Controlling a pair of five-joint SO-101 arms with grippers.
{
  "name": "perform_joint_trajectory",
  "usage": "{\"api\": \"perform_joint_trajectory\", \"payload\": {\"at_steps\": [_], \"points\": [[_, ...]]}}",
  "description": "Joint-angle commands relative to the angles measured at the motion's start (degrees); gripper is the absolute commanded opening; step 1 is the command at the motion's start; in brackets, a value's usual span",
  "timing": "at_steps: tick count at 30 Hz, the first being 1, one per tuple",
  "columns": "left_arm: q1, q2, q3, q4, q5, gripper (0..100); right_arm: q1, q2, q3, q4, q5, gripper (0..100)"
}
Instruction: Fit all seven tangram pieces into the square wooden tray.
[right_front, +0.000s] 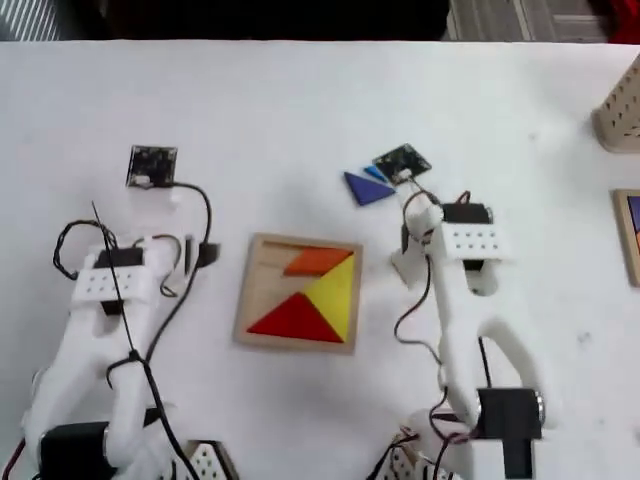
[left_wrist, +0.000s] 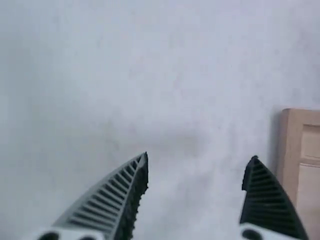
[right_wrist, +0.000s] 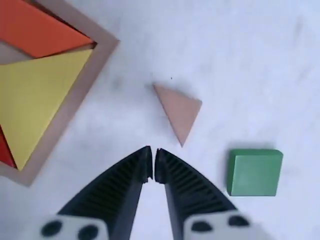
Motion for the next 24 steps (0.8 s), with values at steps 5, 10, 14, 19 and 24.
{"api": "perform_joint_trajectory", "payload": {"at_steps": [5, 10, 14, 19, 24], "points": [[1.71, -0.13, -2.29, -0.79, -0.44, 31, 0.92, 0.22, 0.26, -5.58, -2.64, 17.6], [2.33, -0.13, -2.20, -0.35, -0.53, 31, 0.04, 9.36, 0.00, -11.74, 2.55, 27.6], [2.33, -0.13, -2.20, -0.35, -0.53, 31, -1.19, 13.93, -2.81, -12.09, 3.87, 23.6], [2.15, -0.22, -2.20, -0.35, -0.53, 31, -1.36, 18.59, -7.74, -9.01, 4.04, 21.1], [2.07, -0.22, -2.20, -0.35, -0.53, 31, -1.36, 23.60, -13.80, -4.79, 6.15, 18.5]]}}
